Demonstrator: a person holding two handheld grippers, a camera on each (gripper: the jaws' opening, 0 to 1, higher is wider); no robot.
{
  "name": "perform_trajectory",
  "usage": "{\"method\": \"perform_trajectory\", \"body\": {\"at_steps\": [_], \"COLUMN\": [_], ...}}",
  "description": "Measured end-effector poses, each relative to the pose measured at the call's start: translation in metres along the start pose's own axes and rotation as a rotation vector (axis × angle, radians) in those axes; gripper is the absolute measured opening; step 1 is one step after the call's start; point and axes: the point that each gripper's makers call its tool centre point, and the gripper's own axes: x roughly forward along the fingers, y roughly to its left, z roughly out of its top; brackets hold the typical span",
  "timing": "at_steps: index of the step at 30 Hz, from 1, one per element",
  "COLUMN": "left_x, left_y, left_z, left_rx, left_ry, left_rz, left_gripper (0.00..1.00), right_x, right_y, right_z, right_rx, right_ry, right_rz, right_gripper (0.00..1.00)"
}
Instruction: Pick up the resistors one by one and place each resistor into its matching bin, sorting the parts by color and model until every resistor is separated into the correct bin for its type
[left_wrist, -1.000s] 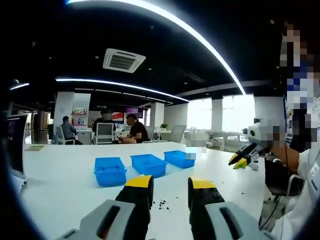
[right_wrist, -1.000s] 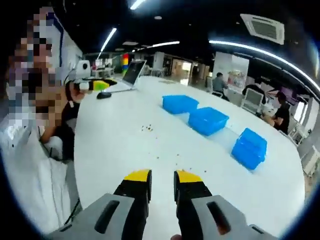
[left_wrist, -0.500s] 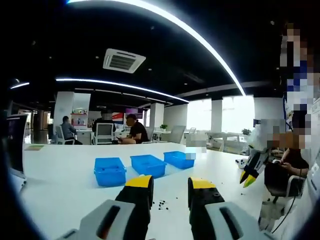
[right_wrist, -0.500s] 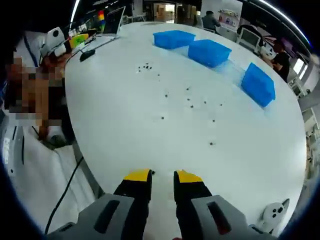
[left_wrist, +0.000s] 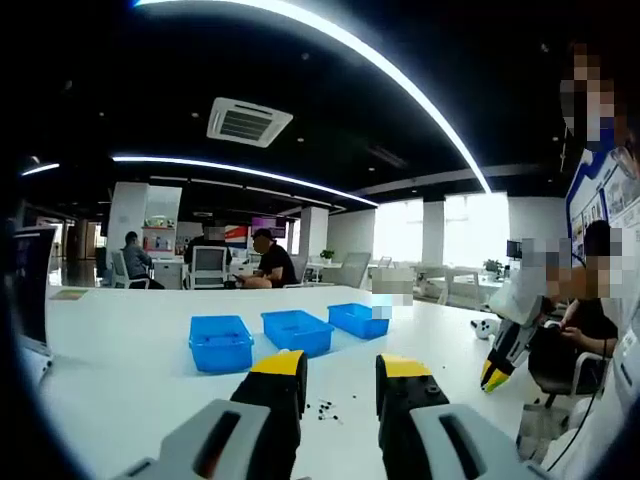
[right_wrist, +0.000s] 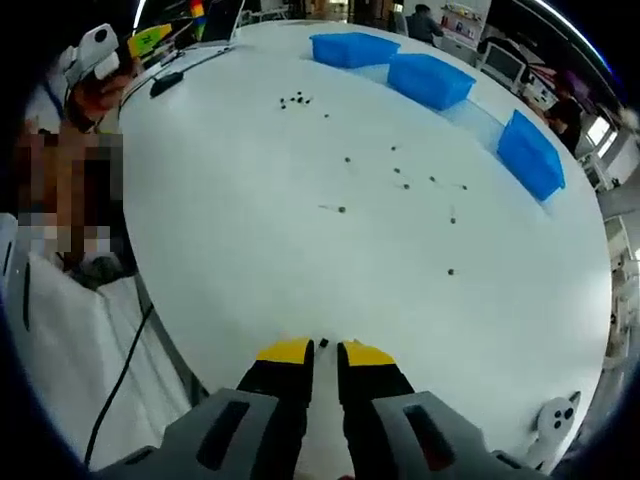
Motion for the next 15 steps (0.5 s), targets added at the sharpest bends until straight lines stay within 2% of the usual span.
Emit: {"method": "perform_trajectory", "body": {"at_steps": [2,4,6,9,13,15], "left_x": [0.0011,0.0025,0.0033,0.0032,0.0024,0.002], "left_y": [-0.0009,-0.0027,-0.0047,-0.0062,-0.0053,-0.0046], "left_z": [-0.0005,-0.0013,-0.0022,-0.0017,-0.0002,-0.0003], "left_rx": [0.001,0.001,0.004,0.006,0.006,0.006], "left_ry": [0.002,0.004,0.009,0.008,0.002,0.003], "left_rz": [-0.002,-0.005,-0.008,-0.011,-0.008,-0.007], "left_gripper": [0.29,0.29,0.29,0.29,0.29,0.29], "right_x": [0.0006,0.0026,0.0033,0.003,0.002,-0.0017], "right_y": [0.0015,0.0023,0.0013,0.0,0.0016,-0.0012], "right_z": [0.0007,0.0034,0.004,0.0041,0.0026,0.0076], "right_rx": [-0.005,-0.018,-0.053,-0.077,0.008,0.067], "right_ry": [0.007,0.01,0.04,0.046,0.038,-0.012], "right_rz": [-0.012,-0.028,-0.047,-0.044,0.054,0.081], "right_gripper": [0.11,0.05,0.05,0.04,0.04,0.04]}}
